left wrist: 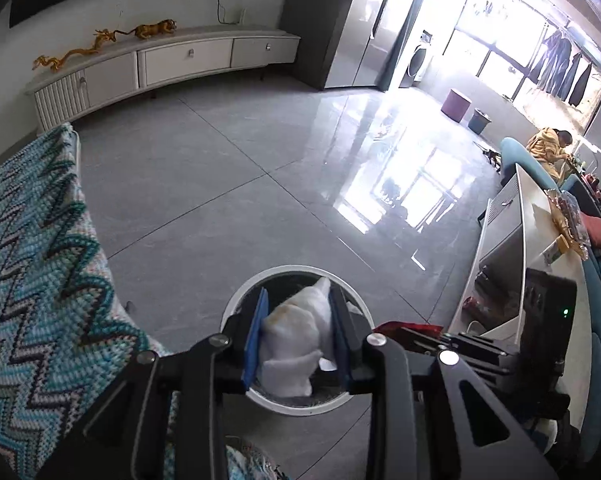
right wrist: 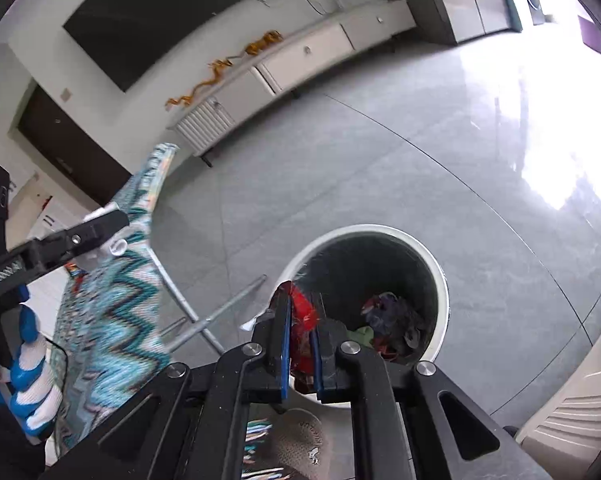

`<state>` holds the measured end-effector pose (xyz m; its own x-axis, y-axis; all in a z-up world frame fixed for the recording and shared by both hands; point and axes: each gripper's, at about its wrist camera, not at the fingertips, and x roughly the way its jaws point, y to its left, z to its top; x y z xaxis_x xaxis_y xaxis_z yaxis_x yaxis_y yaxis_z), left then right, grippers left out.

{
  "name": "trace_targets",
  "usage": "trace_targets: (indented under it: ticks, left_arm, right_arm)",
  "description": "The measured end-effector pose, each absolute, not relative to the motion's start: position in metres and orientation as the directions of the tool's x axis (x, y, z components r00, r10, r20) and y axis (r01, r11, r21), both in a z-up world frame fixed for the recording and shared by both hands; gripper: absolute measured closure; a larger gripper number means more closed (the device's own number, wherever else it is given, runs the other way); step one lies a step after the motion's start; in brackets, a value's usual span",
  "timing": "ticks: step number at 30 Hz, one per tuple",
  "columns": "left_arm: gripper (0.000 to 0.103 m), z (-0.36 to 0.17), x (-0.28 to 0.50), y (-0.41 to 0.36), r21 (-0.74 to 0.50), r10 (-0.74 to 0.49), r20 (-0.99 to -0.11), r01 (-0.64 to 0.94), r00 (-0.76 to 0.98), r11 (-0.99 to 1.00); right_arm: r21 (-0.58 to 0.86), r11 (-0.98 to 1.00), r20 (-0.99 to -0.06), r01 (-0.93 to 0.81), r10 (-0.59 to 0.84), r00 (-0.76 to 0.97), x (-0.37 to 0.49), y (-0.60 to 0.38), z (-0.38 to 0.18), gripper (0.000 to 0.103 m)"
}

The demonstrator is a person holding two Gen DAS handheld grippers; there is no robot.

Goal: Collect trash
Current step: 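Open both tools to drop the tissue and red wrapper into the bin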

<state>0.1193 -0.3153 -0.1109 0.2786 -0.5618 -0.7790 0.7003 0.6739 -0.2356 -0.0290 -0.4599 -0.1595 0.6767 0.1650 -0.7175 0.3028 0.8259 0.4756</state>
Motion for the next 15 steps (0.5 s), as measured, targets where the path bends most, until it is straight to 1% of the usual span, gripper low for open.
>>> trace_targets:
  ticks: [1, 6, 8, 9, 10, 11, 12, 13, 15]
  left_arm:
    - [0.066, -0.115, 0.122, -0.320, -0.246, -0.565, -0.781, 0.699, 0.268, 0.672]
    - [0.053, -0.128, 0.134, -0.337, -0.290, -0.579, -0.782, 0.687, 0.232, 0.666]
    - [0.051, -0.131, 0.139, -0.340, -0.298, -0.581, -0.782, 0.683, 0.226, 0.666]
    - [0.049, -0.131, 0.141, -0.342, -0.299, -0.581, -0.782, 0.682, 0.225, 0.667]
    - [0.048, -0.132, 0.142, -0.343, -0.300, -0.581, -0.782, 0.681, 0.225, 0.668]
    - [0.048, -0.132, 0.144, -0.343, -0.299, -0.579, -0.783, 0.678, 0.227, 0.671]
    - [0.047, -0.132, 0.144, -0.344, -0.297, -0.576, -0.785, 0.675, 0.230, 0.675]
    - [0.047, -0.132, 0.144, -0.344, -0.296, -0.574, -0.785, 0.672, 0.233, 0.678]
    - [0.046, -0.130, 0.143, -0.343, -0.290, -0.569, -0.786, 0.667, 0.243, 0.686]
  right_arm:
    - [0.475, 0.823, -0.723, 0.310, 0.165, 0.671, -0.025, -0.462, -0.164, 0.093]
    - [0.466, 0.817, -0.746, 0.339, 0.158, 0.647, -0.009, -0.472, -0.180, 0.093]
    - [0.467, 0.814, -0.750, 0.346, 0.156, 0.643, -0.005, -0.475, -0.183, 0.091]
    - [0.465, 0.812, -0.752, 0.351, 0.153, 0.642, -0.004, -0.476, -0.184, 0.086]
    - [0.467, 0.811, -0.751, 0.354, 0.152, 0.642, -0.004, -0.477, -0.184, 0.076]
    - [0.466, 0.809, -0.752, 0.359, 0.148, 0.642, -0.004, -0.479, -0.185, 0.071]
    - [0.463, 0.806, -0.753, 0.367, 0.140, 0.642, -0.004, -0.480, -0.184, 0.063]
    - [0.464, 0.804, -0.753, 0.371, 0.137, 0.644, -0.003, -0.481, -0.184, 0.060]
    - [0.466, 0.800, -0.751, 0.378, 0.132, 0.647, -0.006, -0.483, -0.181, 0.059]
